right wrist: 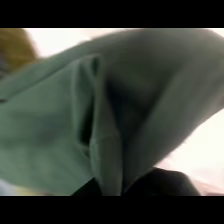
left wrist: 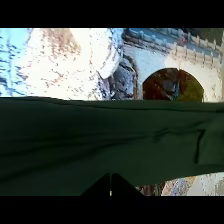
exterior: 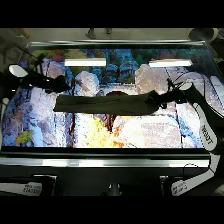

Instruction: Fold the shirts.

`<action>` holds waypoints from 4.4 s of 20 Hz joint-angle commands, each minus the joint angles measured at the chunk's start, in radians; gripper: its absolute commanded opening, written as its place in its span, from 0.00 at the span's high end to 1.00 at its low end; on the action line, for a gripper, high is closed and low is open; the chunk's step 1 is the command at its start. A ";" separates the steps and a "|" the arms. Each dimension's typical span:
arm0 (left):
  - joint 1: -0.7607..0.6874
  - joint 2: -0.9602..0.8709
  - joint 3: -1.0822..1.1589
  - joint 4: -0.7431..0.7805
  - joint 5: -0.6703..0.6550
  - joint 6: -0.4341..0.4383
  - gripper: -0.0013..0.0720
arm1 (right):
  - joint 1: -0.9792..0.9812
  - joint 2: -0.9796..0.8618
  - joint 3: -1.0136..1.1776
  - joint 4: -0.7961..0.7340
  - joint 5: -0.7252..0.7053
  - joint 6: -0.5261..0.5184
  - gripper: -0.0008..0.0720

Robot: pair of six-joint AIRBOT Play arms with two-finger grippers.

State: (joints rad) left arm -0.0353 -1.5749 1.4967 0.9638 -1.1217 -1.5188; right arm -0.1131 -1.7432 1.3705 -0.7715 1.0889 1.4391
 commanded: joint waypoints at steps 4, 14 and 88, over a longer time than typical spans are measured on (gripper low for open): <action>-0.327 -0.201 -0.002 -0.159 0.229 -0.056 0.94 | 0.010 0.275 0.074 0.044 0.154 0.037 0.97; -0.643 -0.461 0.043 -0.967 0.507 0.196 0.95 | 0.010 0.506 0.074 0.045 0.311 0.140 0.97; 0.026 0.470 -0.047 0.009 0.021 0.071 0.95 | -0.835 0.302 -0.386 -0.718 0.322 0.407 0.94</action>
State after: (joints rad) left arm -0.0105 -1.1046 1.4498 0.9730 -1.1004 -1.4517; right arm -0.9470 -1.4712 1.0298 -1.4597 1.4189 1.7870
